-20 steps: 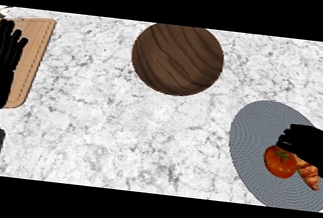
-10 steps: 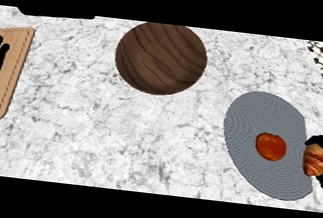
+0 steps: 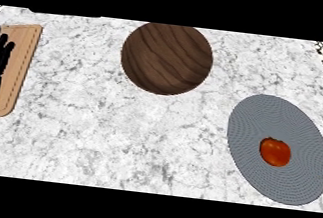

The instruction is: Pick the croissant from the placemat and place it in the bowl

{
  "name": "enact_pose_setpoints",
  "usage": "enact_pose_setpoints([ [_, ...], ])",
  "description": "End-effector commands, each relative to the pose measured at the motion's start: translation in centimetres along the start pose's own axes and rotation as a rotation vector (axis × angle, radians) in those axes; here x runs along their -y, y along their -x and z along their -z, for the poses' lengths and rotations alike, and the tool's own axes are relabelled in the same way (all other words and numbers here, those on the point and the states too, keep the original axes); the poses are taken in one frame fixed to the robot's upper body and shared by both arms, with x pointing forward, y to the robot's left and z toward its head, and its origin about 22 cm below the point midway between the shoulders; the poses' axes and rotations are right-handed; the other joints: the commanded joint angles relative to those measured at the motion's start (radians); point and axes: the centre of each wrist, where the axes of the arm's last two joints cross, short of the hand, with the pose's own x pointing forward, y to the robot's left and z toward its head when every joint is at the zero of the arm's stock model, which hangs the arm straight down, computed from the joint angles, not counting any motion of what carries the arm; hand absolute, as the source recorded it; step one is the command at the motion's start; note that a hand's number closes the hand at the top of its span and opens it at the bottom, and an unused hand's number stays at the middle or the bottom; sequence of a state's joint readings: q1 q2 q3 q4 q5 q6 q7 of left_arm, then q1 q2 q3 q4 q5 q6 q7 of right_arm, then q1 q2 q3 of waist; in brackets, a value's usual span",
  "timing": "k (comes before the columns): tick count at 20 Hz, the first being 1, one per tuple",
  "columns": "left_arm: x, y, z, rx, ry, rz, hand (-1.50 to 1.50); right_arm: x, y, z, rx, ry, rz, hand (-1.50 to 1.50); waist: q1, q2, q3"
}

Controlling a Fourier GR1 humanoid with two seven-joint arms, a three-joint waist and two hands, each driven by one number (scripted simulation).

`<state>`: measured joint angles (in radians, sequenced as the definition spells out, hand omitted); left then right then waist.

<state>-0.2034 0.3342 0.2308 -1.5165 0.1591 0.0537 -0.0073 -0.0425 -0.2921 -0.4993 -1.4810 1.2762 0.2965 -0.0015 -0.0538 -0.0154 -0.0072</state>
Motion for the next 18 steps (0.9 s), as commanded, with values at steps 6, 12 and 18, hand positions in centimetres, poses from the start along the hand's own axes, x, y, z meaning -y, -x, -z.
enact_pose_setpoints([
  [6,0.5,-0.5,-0.3,0.004,0.043,-0.007,0.0,8.5,-5.7,-8.7,0.096,0.215,0.2,1.5,0.03,0.003,0.004],
  [12,1.6,-0.5,0.3,0.022,0.04,-0.025,0.0,14.9,-9.9,-12.5,0.218,0.366,0.288,1.5,0.055,0.011,0.005],
  [18,1.1,0.2,0.0,0.018,0.067,-0.013,0.0,18.7,-14.4,-13.7,0.341,0.342,0.464,1.5,0.066,0.011,0.004],
])
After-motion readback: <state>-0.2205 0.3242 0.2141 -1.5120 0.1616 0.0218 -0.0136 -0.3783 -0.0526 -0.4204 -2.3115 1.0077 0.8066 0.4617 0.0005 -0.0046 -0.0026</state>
